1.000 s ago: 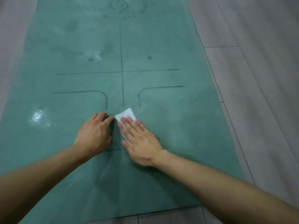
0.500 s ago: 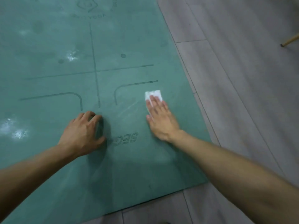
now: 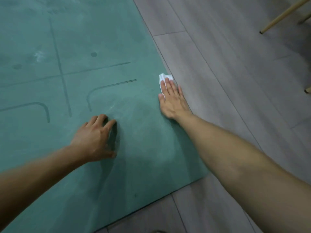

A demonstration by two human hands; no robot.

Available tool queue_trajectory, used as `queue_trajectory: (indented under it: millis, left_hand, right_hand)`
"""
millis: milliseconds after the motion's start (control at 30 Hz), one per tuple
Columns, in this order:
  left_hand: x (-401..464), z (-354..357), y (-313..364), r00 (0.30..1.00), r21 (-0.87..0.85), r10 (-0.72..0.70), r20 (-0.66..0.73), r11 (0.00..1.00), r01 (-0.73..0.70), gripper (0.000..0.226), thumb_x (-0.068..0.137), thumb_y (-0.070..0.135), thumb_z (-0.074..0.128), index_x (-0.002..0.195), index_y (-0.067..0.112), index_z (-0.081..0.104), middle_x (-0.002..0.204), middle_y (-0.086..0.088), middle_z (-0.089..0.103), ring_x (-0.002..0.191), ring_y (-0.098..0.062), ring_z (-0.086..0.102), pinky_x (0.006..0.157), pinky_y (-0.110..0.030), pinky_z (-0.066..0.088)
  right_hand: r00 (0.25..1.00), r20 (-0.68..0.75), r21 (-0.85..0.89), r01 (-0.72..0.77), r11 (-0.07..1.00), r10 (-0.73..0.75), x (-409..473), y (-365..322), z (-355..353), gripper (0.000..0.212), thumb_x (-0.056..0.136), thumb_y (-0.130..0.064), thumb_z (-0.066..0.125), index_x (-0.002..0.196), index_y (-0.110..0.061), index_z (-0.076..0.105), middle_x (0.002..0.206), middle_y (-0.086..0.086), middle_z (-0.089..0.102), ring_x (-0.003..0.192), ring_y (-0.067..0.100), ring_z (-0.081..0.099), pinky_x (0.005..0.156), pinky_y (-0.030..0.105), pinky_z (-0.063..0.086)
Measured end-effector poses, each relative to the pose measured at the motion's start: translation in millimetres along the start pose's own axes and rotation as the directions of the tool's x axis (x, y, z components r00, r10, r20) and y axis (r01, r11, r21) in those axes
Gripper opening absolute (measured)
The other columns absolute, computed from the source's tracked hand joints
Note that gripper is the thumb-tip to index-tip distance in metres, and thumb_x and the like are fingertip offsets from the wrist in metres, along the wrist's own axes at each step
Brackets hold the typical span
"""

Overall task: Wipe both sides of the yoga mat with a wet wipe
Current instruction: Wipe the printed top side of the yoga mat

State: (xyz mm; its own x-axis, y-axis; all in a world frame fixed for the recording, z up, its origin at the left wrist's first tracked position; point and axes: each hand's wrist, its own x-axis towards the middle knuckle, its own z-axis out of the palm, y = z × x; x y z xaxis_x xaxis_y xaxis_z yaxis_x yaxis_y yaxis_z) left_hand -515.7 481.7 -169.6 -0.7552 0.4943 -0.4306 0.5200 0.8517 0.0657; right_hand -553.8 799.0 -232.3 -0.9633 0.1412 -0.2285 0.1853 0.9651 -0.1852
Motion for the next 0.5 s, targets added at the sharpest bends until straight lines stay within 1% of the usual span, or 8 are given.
queue_trajectory:
  millis: [67, 167, 267, 333, 400, 433, 500]
  left_hand:
    - [-0.4, -2.0, 0.5, 1.000, 0.023, 0.008, 0.002, 1.000, -0.008, 0.132, 0.052, 0.086, 0.076, 0.160, 0.029, 0.026, 0.151, -0.004, 0.032, 0.137, -0.030, 0.039, 0.110, -0.043, 0.046]
    - [-2.6, -1.8, 2.7, 1.000, 0.028, -0.007, -0.024, 1.000, 0.008, 0.133, 0.050, 0.084, 0.080, 0.159, 0.029, 0.029, 0.151, -0.004, 0.035, 0.136, -0.029, 0.040, 0.108, -0.043, 0.047]
    - [-1.7, 0.4, 3.0, 0.999, 0.036, -0.010, -0.053, 0.999, 0.012, 0.134, 0.048, 0.083, 0.083, 0.159, 0.028, 0.033, 0.150, -0.005, 0.038, 0.135, -0.030, 0.042, 0.106, -0.045, 0.048]
    - [-1.5, 3.1, 3.1, 0.998, 0.033, -0.014, -0.058, 0.999, 0.016, 0.134, 0.047, 0.082, 0.084, 0.159, 0.028, 0.034, 0.150, -0.005, 0.039, 0.134, -0.031, 0.042, 0.105, -0.045, 0.049]
    - [-1.6, 5.6, 2.9, 0.998, 0.035, -0.027, -0.056, 0.999, 0.029, 0.135, 0.046, 0.082, 0.085, 0.159, 0.028, 0.035, 0.150, -0.005, 0.040, 0.133, -0.031, 0.043, 0.104, -0.046, 0.049]
    - [-1.5, 6.8, 3.0, 0.998, 0.030, -0.032, -0.062, 0.999, 0.034, 0.135, 0.044, 0.081, 0.086, 0.159, 0.028, 0.036, 0.150, -0.006, 0.041, 0.133, -0.031, 0.044, 0.104, -0.046, 0.050]
    - [-0.6, 7.0, 4.5, 0.997, 0.021, -0.038, -0.062, 0.999, 0.039, 0.136, 0.042, 0.079, 0.088, 0.158, 0.028, 0.039, 0.149, -0.006, 0.042, 0.132, -0.032, 0.045, 0.102, -0.047, 0.051]
  right_hand:
    - [1.000, 0.016, 0.001, -0.004, 1.000, 0.004, 18.9, -1.6, -6.1, 0.065, 0.110, -0.043, 0.015, 0.168, -0.022, -0.006, 0.175, -0.003, -0.016, 0.161, 0.013, -0.016, 0.131, 0.046, -0.004]
    - [0.999, 0.015, -0.004, 0.040, 0.999, -0.040, -12.8, 9.2, 3.7, 0.064, 0.111, -0.044, 0.013, 0.168, -0.022, -0.006, 0.175, -0.003, -0.016, 0.160, 0.011, -0.018, 0.132, 0.044, -0.002]
    - [0.996, -0.002, -0.007, 0.089, 0.996, -0.090, -103.7, 25.9, 18.4, 0.064, 0.113, -0.043, 0.016, 0.167, -0.022, -0.010, 0.175, -0.003, -0.018, 0.159, 0.010, -0.021, 0.132, 0.044, 0.000]
    - [0.998, 0.005, -0.014, 0.059, 0.998, -0.059, -173.6, 33.7, 30.5, 0.064, 0.114, -0.041, 0.018, 0.167, -0.022, -0.013, 0.174, -0.004, -0.020, 0.159, 0.011, -0.020, 0.133, 0.044, 0.000]
    - [1.000, 0.018, -0.027, 0.016, 0.999, -0.016, -211.9, 36.1, 39.3, 0.066, 0.113, -0.040, 0.020, 0.166, -0.022, -0.014, 0.174, -0.004, -0.021, 0.160, 0.011, -0.020, 0.132, 0.044, 0.000]
    - [1.000, 0.011, -0.029, 0.002, 1.000, -0.002, -211.4, 35.6, 41.8, 0.066, 0.113, -0.040, 0.021, 0.166, -0.022, -0.014, 0.174, -0.004, -0.021, 0.160, 0.011, -0.020, 0.133, 0.044, 0.000]
    - [0.999, -0.053, -0.018, -0.013, 1.000, 0.012, -174.7, 30.5, 42.2, 0.066, 0.113, -0.040, 0.022, 0.167, -0.020, -0.011, 0.175, -0.002, -0.018, 0.160, 0.012, -0.019, 0.133, 0.044, 0.001]
